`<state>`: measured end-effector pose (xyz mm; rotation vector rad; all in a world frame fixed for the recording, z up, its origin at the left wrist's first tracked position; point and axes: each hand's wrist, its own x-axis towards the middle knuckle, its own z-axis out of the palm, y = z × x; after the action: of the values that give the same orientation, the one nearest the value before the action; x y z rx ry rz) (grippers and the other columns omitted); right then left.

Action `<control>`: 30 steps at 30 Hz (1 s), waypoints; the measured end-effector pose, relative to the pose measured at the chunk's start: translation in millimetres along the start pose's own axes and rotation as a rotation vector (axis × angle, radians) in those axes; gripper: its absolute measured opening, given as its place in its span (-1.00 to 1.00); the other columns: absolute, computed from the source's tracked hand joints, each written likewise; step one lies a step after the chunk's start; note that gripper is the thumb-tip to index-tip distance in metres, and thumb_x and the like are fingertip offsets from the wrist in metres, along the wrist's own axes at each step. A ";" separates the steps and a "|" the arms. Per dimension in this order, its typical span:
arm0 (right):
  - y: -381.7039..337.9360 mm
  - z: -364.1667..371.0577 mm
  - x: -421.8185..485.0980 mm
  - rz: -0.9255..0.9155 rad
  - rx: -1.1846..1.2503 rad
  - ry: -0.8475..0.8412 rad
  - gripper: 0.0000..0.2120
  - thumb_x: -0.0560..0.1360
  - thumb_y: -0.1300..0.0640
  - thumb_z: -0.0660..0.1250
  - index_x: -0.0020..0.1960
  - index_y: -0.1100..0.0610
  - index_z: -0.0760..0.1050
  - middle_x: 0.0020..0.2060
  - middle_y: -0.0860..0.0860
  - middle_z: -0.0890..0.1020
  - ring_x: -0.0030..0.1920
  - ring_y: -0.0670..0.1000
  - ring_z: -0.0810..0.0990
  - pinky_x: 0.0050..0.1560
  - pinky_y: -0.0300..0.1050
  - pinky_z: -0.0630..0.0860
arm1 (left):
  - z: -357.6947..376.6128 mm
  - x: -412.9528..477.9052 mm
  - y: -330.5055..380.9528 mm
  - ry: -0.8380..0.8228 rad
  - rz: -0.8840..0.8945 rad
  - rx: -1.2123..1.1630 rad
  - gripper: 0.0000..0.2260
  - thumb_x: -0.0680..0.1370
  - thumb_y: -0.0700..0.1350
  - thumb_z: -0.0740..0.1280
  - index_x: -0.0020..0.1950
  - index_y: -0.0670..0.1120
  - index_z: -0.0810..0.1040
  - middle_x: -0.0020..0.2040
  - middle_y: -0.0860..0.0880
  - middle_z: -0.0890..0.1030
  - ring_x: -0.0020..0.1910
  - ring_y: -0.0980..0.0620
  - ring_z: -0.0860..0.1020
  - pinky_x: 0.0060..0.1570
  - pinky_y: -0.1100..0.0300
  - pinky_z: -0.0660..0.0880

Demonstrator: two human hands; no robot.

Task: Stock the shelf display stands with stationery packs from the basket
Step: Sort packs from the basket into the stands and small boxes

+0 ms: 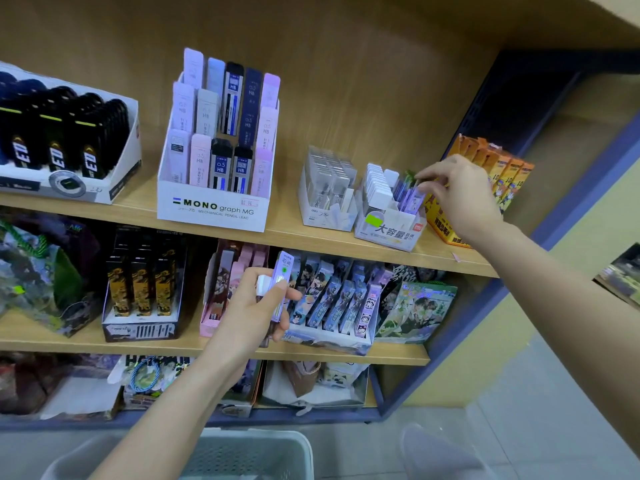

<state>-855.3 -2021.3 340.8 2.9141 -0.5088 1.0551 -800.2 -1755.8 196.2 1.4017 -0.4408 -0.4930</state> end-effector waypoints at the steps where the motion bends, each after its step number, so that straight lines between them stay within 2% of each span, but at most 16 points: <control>1: 0.0 1.5 2.5 0.007 -0.020 -0.013 -0.83 0.51 0.27 0.33 0.07 0.22 0.63 0.00 0.12 0.57 -0.06 0.02 0.51 -0.02 -0.14 0.40 | 0.4 0.2 0.4 -0.002 0.003 -0.009 -0.88 0.65 -0.12 0.16 0.11 -0.14 0.39 -0.31 0.04 0.62 -0.55 0.08 0.35 -0.39 0.14 0.29; 4: 0.4 6.1 5.6 0.042 -0.026 -0.014 -0.83 0.50 0.29 0.34 0.07 0.22 0.63 0.01 0.13 0.61 0.00 0.08 0.57 0.06 -0.04 0.51 | 1.1 1.9 0.9 -0.012 0.006 -0.025 -0.91 0.64 -0.12 0.19 0.10 -0.10 0.41 -0.15 -0.03 0.65 -0.53 0.07 0.38 -0.38 0.11 0.33; 9: -2.1 11.8 4.4 0.064 -0.041 0.015 -0.84 0.51 0.29 0.32 0.06 0.22 0.62 0.02 0.13 0.58 0.00 0.13 0.56 0.03 0.08 0.52 | 2.9 2.0 2.4 -0.031 0.013 -0.069 -0.90 0.63 -0.13 0.21 0.12 -0.11 0.43 -0.17 -0.05 0.64 -0.51 0.08 0.42 -0.51 0.23 0.37; 16: -17.8 12.0 -17.8 0.053 -0.017 0.100 -0.77 0.59 0.21 0.20 0.22 0.19 0.47 0.11 0.07 0.48 0.06 0.04 0.48 -0.04 -0.19 0.35 | 2.9 -0.8 3.4 -0.050 0.051 -0.075 -0.86 0.62 -0.11 0.22 0.15 -0.08 0.46 -0.22 0.02 0.64 -0.49 0.08 0.42 -0.54 0.25 0.34; 18: -38.5 9.5 -31.4 0.017 0.087 0.103 -0.80 0.60 0.20 0.19 0.19 0.15 0.48 0.04 -0.03 0.46 -0.04 -0.08 0.46 -0.05 -0.29 0.32 | 2.6 -1.8 4.7 -0.056 0.060 -0.067 -0.86 0.61 -0.09 0.23 0.15 -0.06 0.47 -0.22 0.03 0.64 -0.50 0.07 0.39 -0.55 0.25 0.30; 21: -75.1 10.8 -62.8 -0.038 0.306 -0.123 -0.86 0.60 0.15 0.19 0.10 0.03 0.48 -0.12 -0.19 0.49 -0.18 -0.21 0.49 -0.17 -0.44 0.38 | 2.1 -3.3 8.3 -0.089 0.055 -0.042 -0.86 0.59 -0.04 0.26 0.12 -0.01 0.51 -0.20 0.00 0.63 -0.53 0.08 0.29 -0.55 0.30 0.21; 23: -94.3 17.3 -81.4 -0.026 0.432 -0.313 -0.90 0.60 0.09 0.19 0.04 0.01 0.48 -0.15 -0.20 0.53 -0.22 -0.16 0.55 -0.22 -0.41 0.43 | 2.4 -4.8 10.1 -0.146 0.067 -0.008 -0.86 0.58 -0.04 0.27 0.11 0.00 0.53 -0.20 -0.02 0.62 -0.54 0.11 0.23 -0.54 0.31 0.18; 27: -110.8 29.4 -95.2 0.220 0.692 -0.597 -0.73 0.59 0.03 0.21 -0.01 0.23 0.56 -0.25 0.12 0.64 -0.38 -0.04 0.59 -0.25 -0.18 0.56 | 1.5 -8.1 8.1 -0.170 0.111 0.129 -0.89 0.58 -0.08 0.29 0.07 0.06 0.54 -0.46 0.20 0.49 -0.53 0.19 0.28 -0.48 0.38 0.22; 28: -111.9 29.5 -95.5 0.268 0.729 -0.646 -0.72 0.59 0.04 0.23 0.00 0.25 0.57 -0.24 0.19 0.64 -0.38 -0.01 0.59 -0.22 -0.15 0.58 | 0.2 -8.0 7.1 -0.155 0.124 0.165 -0.90 0.57 -0.08 0.30 0.06 0.08 0.54 -0.46 0.22 0.47 -0.52 0.22 0.33 -0.46 0.41 0.25; 30: -112.2 28.4 -95.6 0.349 0.836 -0.675 -0.78 0.57 0.11 0.28 0.06 0.25 0.55 -0.19 0.20 0.64 -0.33 -0.02 0.59 -0.17 -0.19 0.61 | -2.5 -7.2 6.5 -0.126 0.131 0.200 -0.88 0.55 -0.06 0.33 0.08 0.10 0.53 -0.32 0.18 0.52 -0.47 0.27 0.40 -0.45 0.42 0.31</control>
<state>-872.8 -1889.4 271.3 4.0571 -0.7386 0.2407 -804.3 -1749.0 202.4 1.5270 -0.6951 -0.4406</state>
